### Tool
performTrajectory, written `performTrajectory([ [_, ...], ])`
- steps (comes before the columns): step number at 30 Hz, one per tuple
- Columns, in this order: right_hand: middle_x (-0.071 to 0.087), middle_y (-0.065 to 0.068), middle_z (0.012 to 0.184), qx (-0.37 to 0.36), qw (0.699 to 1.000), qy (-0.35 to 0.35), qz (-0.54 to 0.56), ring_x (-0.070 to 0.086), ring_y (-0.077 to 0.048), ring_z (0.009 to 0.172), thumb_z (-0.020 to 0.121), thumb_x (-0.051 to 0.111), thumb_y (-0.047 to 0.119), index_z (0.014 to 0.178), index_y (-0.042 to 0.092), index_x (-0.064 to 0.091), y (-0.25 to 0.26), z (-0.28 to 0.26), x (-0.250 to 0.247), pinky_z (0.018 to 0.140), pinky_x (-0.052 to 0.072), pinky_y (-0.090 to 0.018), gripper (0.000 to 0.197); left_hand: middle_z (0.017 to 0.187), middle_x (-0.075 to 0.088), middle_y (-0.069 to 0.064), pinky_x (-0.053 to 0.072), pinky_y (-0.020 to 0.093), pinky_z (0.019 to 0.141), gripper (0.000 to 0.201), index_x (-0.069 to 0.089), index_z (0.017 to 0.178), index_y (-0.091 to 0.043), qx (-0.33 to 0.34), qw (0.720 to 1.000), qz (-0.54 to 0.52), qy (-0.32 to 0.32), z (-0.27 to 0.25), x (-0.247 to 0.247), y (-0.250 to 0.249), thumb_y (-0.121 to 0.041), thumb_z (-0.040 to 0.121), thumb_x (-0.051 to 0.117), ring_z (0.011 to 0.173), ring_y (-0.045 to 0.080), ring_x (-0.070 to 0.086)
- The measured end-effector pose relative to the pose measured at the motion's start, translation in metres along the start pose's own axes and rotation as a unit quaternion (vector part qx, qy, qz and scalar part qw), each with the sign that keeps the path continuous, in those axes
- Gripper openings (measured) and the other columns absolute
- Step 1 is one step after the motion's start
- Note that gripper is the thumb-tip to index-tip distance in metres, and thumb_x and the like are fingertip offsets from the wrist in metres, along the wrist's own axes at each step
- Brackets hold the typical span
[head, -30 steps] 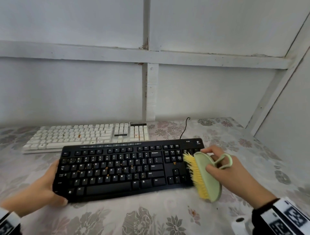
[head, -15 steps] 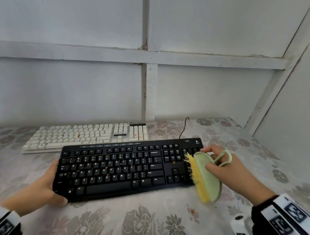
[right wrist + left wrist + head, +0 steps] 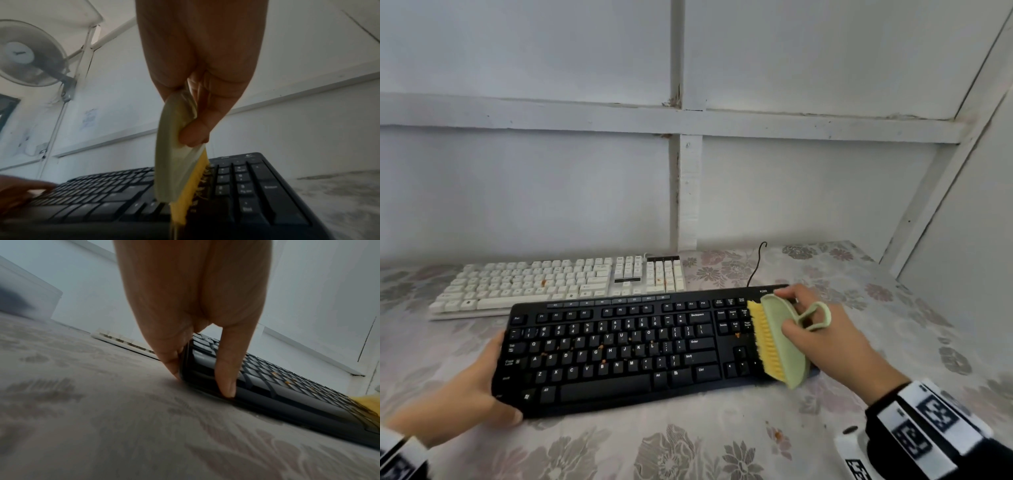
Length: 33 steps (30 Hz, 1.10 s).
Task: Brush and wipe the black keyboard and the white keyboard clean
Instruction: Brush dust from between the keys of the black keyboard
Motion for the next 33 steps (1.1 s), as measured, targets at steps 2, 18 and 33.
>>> performTrajectory([
  [2, 0.066, -0.003, 0.088, 0.003, 1.0, 0.02, -0.006, 0.062, -0.027, 0.075, 0.086, 0.054, 0.01, 0.098, 0.037, 0.056, -0.003, -0.008, 0.002, 0.056, 0.047, -0.027, 0.03, 0.121, 0.058, -0.003, 0.046, 0.041, 0.088, 0.122, 0.036, 0.111, -0.065, -0.002, 1.0, 0.003, 0.0, 0.0, 0.001, -0.001, -0.003, 0.017, 0.079, 0.111, 0.022, 0.056],
  [18, 0.066, 0.003, 0.089, 0.001, 1.0, -0.013, -0.004, 0.063, -0.017, 0.073, 0.085, 0.055, 0.006, 0.1, 0.028, 0.056, 0.003, 0.002, 0.002, 0.056, 0.049, -0.023, 0.026, 0.126, 0.054, -0.007, 0.046, 0.037, 0.091, 0.125, 0.028, 0.125, -0.057, 0.009, 1.0, 0.018, 0.008, -0.006, 0.003, -0.004, -0.004, 0.022, 0.076, 0.115, 0.016, 0.055],
  [33, 0.066, 0.002, 0.087, 0.0, 1.0, 0.004, 0.029, 0.059, -0.014, 0.069, 0.084, 0.057, 0.007, 0.095, 0.035, 0.058, -0.006, -0.004, 0.0, 0.05, 0.044, -0.015, 0.03, 0.125, 0.056, -0.006, 0.045, 0.038, 0.09, 0.123, 0.031, 0.121, -0.057, 0.007, 1.0, 0.025, 0.003, -0.004, 0.002, -0.005, -0.004, 0.02, 0.077, 0.113, 0.017, 0.055],
])
Point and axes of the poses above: each hand's wrist, its own z-axis towards the middle knuckle, its own x-axis out of the palm, y = z × x, the point moved 4 cm from there along z, towards the middle knuckle
